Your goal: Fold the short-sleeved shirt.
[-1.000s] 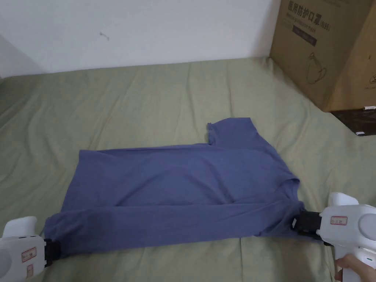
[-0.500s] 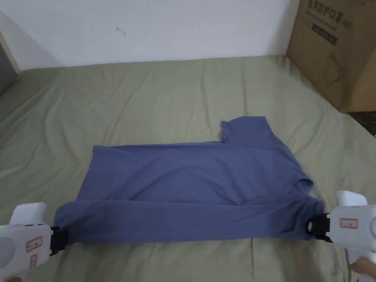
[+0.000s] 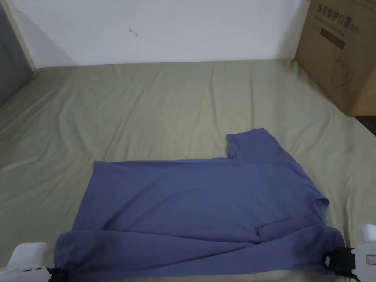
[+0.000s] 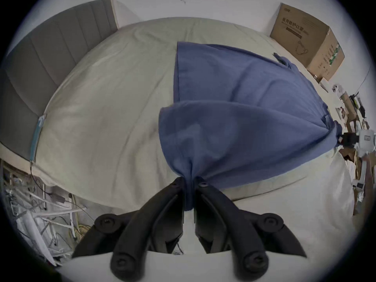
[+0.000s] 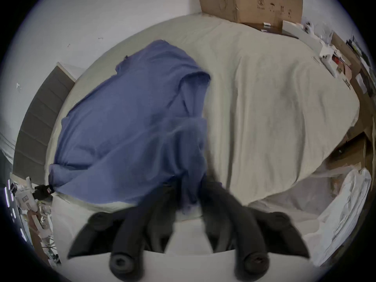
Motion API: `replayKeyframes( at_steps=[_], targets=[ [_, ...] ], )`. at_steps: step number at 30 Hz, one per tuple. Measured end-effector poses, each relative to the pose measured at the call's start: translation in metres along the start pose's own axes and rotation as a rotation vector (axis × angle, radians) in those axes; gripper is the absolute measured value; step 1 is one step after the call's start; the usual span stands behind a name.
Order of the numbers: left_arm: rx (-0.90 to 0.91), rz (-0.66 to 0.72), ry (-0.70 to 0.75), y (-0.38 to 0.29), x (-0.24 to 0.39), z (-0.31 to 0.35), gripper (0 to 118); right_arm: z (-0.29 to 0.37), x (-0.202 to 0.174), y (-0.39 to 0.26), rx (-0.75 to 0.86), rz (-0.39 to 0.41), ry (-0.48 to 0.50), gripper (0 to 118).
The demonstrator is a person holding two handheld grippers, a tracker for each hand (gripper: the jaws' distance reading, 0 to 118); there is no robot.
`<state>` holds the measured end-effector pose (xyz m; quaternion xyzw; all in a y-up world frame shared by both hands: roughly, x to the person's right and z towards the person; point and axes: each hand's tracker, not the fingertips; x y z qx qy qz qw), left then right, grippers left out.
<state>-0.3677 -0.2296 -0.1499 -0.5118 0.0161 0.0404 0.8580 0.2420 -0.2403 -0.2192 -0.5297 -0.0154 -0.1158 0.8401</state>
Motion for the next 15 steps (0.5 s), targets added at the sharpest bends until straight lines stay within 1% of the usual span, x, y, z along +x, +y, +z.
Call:
replayKeyframes(
  at_steps=[1,2,3,4,7,9,10,11,12,13,14,15],
  targets=[
    [-0.003,0.006,0.009,0.001,0.001,0.002,61,0.005,-0.001,0.0,0.02,0.005,0.009,69],
    [-0.006,0.01,0.022,0.003,0.0,0.003,82,0.012,0.0,0.002,0.047,0.01,0.045,76],
    [-0.006,0.012,0.022,0.005,-0.001,0.006,100,0.019,-0.001,0.005,0.053,0.007,0.046,76],
    [0.007,0.018,0.02,0.008,-0.002,0.01,103,0.025,-0.003,0.009,0.071,0.009,0.038,76],
    [0.087,0.059,0.001,0.023,0.0,0.025,103,0.042,-0.013,0.028,0.131,0.04,0.051,75],
    [0.12,0.086,-0.012,0.036,0.003,0.031,103,0.039,-0.016,0.044,0.156,0.043,0.1,75],
    [0.137,0.087,-0.039,0.042,0.005,0.033,101,0.038,-0.02,0.05,0.167,0.045,0.123,72],
    [0.171,0.082,-0.063,0.046,0.01,0.035,93,0.037,-0.025,0.056,0.174,0.053,0.13,64],
    [0.188,0.084,-0.075,0.051,0.013,0.035,64,0.033,-0.03,0.062,0.176,0.057,0.131,40],
    [0.176,0.08,-0.063,0.055,0.017,0.03,31,0.042,-0.043,0.067,0.177,0.059,0.127,17],
    [0.18,0.076,-0.053,0.059,0.021,0.026,1,0.037,-0.048,0.071,0.183,0.048,0.134,0],
    [0.189,0.069,-0.036,0.06,0.026,0.022,0,0.031,-0.049,0.074,0.188,0.021,0.148,0]
  ],
)
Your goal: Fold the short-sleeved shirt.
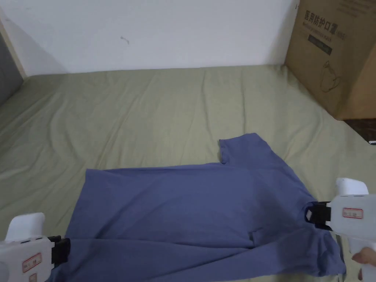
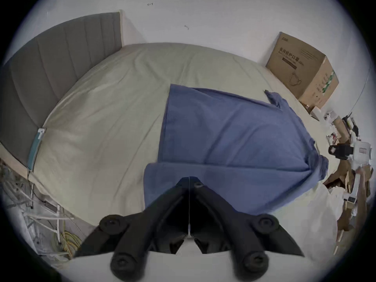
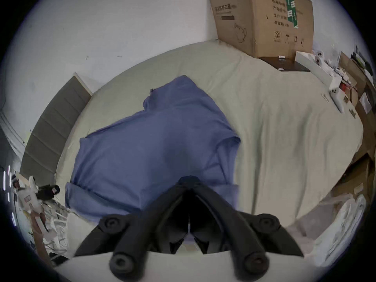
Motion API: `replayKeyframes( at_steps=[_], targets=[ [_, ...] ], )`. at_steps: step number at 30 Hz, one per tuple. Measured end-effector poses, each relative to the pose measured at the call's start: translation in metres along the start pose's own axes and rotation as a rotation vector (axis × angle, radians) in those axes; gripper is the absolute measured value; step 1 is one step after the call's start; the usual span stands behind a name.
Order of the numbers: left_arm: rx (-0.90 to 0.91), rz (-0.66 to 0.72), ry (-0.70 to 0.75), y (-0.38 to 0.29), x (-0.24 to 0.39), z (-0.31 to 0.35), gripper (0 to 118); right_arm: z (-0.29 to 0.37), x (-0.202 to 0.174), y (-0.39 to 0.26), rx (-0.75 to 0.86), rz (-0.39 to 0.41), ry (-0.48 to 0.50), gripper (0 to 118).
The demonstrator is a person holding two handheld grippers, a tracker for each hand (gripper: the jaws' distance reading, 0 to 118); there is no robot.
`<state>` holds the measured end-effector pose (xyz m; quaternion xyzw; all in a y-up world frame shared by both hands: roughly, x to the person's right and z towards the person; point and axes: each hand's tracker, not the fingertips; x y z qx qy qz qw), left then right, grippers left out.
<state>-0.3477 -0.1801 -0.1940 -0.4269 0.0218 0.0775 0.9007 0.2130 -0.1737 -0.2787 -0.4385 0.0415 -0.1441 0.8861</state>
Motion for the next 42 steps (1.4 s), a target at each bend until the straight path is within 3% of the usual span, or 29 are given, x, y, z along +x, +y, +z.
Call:
replayKeyframes(
  at_steps=[3,9,10,12,13,17,24,25,26,28,29,30,31,38,39,42],
  targets=[
    [-0.002,-0.009,-0.01,0.012,0.007,-0.012,0,-0.025,-0.006,0.009,-0.048,-0.029,0.018,0],
    [-0.022,-0.031,0.009,0.043,0.019,-0.04,0,-0.069,-0.018,0.059,-0.05,0.01,-0.018,4],
    [-0.024,-0.029,0.005,0.048,0.02,-0.045,0,-0.079,-0.017,0.072,-0.059,0.016,-0.015,27],
    [-0.029,-0.02,-0.017,0.058,0.023,-0.055,0,-0.1,-0.018,0.097,-0.076,0.04,-0.026,86],
    [-0.031,-0.02,-0.021,0.063,0.025,-0.06,0,-0.111,-0.017,0.109,-0.083,0.048,-0.034,87],
    [-0.054,-0.052,-0.015,0.077,0.034,-0.08,0,-0.156,-0.012,0.156,-0.097,0.125,-0.138,87],
    [-0.1,-0.068,-0.008,0.085,0.039,-0.111,0,-0.232,0.004,0.18,-0.22,0.126,-0.199,86],
    [-0.107,-0.066,-0.008,0.084,0.039,-0.113,0,-0.238,0.006,0.175,-0.253,0.128,-0.182,81],
    [-0.11,-0.065,-0.007,0.083,0.039,-0.114,0,-0.24,0.002,0.168,-0.25,0.125,-0.193,68],
    [-0.125,-0.068,-0.006,0.082,0.038,-0.115,0,-0.231,-0.008,0.166,-0.206,0.162,-0.216,64],
    [-0.128,-0.074,-0.004,0.081,0.038,-0.115,0,-0.226,-0.013,0.167,-0.191,0.19,-0.214,51],
    [-0.128,-0.079,0.001,0.081,0.037,-0.115,0,-0.226,-0.009,0.171,-0.165,0.228,-0.217,18],
    [-0.131,-0.079,0.004,0.08,0.036,-0.115,0,-0.225,-0.011,0.172,-0.169,0.212,-0.193,0],
    [-0.103,-0.012,-0.027,0.098,0.021,-0.118,1,-0.212,-0.018,0.178,-0.163,0.222,-0.192,0],
    [-0.096,-0.013,-0.021,0.105,0.02,-0.12,16,-0.211,-0.018,0.178,-0.165,0.218,-0.173,0],
    [-0.054,0.008,0.02,0.133,0.009,-0.137,99,-0.212,-0.018,0.176,-0.168,0.224,-0.183,0]
  ],
)
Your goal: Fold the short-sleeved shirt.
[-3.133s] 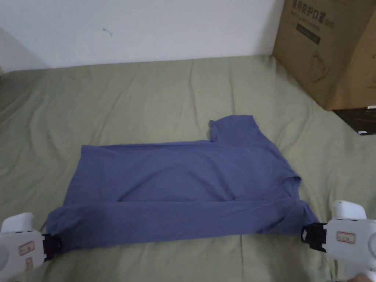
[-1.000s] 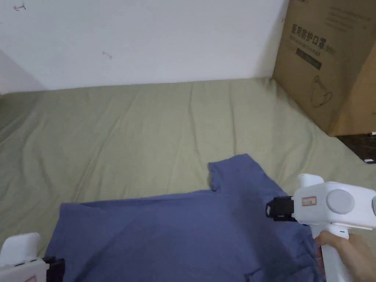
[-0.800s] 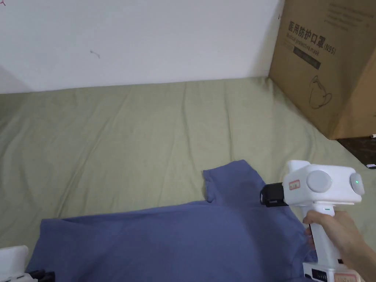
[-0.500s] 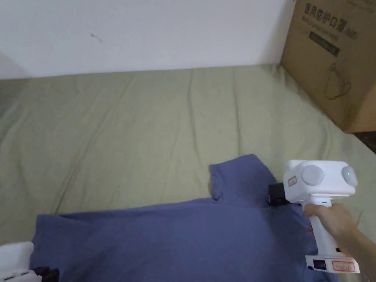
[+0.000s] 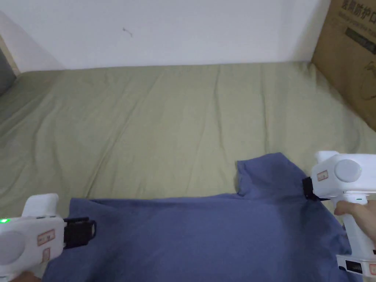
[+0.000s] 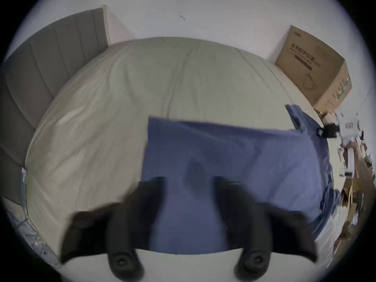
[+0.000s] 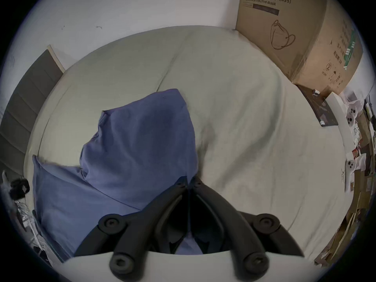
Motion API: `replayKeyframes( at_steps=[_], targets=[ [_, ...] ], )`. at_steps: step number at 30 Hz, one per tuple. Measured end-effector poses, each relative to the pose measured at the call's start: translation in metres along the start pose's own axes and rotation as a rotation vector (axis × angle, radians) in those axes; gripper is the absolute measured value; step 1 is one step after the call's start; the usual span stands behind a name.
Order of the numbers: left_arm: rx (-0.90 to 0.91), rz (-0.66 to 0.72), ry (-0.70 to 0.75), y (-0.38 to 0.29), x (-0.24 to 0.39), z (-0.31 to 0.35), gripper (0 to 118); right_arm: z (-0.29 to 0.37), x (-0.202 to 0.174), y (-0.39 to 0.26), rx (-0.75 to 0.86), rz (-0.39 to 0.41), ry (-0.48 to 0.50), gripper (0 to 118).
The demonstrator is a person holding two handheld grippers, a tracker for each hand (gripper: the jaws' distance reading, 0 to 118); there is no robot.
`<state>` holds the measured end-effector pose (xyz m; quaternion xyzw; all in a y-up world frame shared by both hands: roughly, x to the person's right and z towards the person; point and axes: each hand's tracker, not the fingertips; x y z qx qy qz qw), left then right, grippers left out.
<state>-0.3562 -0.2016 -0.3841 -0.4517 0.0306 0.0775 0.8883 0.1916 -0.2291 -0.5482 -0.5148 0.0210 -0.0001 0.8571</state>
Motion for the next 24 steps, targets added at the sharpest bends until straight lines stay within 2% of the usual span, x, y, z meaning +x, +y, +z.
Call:
replayKeyframes(
  at_steps=[1,5,8,12,13,14,15,17,18,19,21,24],
  targets=[
    [0.003,0.021,0.001,0.009,-0.005,-0.008,107,-0.001,0.0,-0.001,-0.004,-0.002,0.002,0],
    [-0.028,0.075,0.024,0.045,-0.018,-0.04,106,-0.005,0.002,-0.003,-0.01,-0.014,0.005,0],
    [-0.037,0.045,0.054,0.057,-0.019,-0.068,105,-0.011,0.002,-0.002,-0.016,-0.013,0.007,0],
    [-0.188,0.13,0.014,0.053,-0.028,-0.111,97,-0.018,0.001,-0.004,-0.031,-0.023,0.007,0],
    [-0.173,0.107,0.096,0.049,-0.023,-0.11,92,-0.019,0.0,-0.005,-0.033,-0.025,0.006,0],
    [-0.104,0.059,0.089,0.049,-0.017,-0.101,90,-0.019,-0.001,-0.006,-0.034,-0.024,0.004,0],
    [-0.109,0.012,0.104,0.05,-0.012,-0.098,79,-0.017,-0.001,-0.006,-0.033,-0.02,0.002,0],
    [-0.098,-0.039,0.121,0.053,-0.008,-0.091,41,-0.012,0.0,-0.002,-0.03,-0.016,0.002,0],
    [-0.098,-0.033,0.103,0.056,-0.007,-0.086,6,-0.008,0.0,-0.001,-0.025,-0.016,0.004,0],
    [-0.101,-0.033,0.11,0.059,-0.007,-0.08,3,0.0,0.001,0.0,-0.012,-0.024,0.004,0],
    [-0.104,-0.031,0.059,0.061,-0.005,-0.066,3,0.021,0.0,0.003,0.013,-0.025,0.011,0],
    [-0.051,-0.069,0.069,0.061,0.0,-0.031,3,0.054,0.001,0.006,0.063,-0.007,0.026,0]
  ],
)
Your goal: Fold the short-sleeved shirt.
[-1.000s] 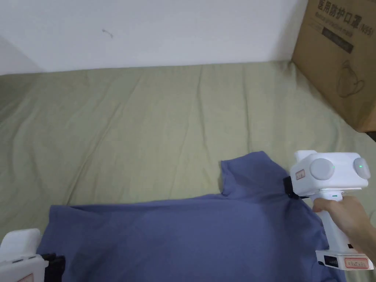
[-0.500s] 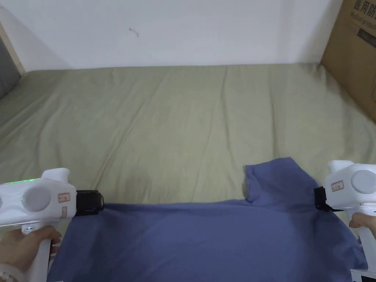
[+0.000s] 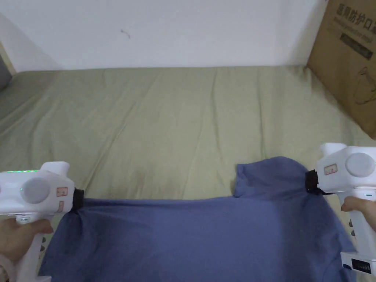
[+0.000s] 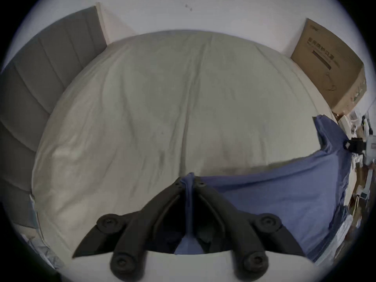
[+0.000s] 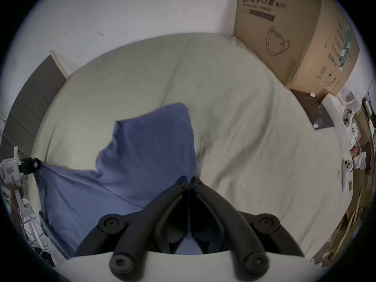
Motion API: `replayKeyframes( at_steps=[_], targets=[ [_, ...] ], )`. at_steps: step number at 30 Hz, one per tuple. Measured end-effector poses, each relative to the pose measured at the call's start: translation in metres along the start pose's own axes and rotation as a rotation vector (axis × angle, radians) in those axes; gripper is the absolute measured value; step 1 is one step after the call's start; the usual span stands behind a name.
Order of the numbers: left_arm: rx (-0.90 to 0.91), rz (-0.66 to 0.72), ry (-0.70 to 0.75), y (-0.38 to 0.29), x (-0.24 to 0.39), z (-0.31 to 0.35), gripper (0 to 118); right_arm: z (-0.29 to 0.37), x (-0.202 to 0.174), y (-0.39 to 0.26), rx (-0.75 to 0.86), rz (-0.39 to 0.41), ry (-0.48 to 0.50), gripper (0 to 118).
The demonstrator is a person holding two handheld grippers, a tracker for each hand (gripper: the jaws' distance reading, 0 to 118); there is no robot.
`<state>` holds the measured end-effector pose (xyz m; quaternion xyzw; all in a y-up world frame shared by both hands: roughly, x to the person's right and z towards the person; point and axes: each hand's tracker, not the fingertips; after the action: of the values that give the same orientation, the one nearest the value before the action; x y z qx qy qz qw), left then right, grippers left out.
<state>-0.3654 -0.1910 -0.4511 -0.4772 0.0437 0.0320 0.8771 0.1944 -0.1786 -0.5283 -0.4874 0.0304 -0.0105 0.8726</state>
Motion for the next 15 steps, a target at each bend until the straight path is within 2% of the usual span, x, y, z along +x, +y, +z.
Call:
replayKeyframes(
  at_steps=[7,12,15],
  targets=[
    [0.112,-0.025,-0.014,-0.035,-0.006,0.097,3,0.086,0.004,-0.028,0.091,0.039,0.005,0],
    [0.131,-0.059,-0.021,-0.096,-0.009,0.144,3,0.14,0.01,-0.096,0.106,0.044,0.023,0],
    [0.103,-0.033,-0.031,-0.143,-0.009,0.151,3,0.151,0.011,-0.15,0.074,0.067,-0.002,0]
  ],
)
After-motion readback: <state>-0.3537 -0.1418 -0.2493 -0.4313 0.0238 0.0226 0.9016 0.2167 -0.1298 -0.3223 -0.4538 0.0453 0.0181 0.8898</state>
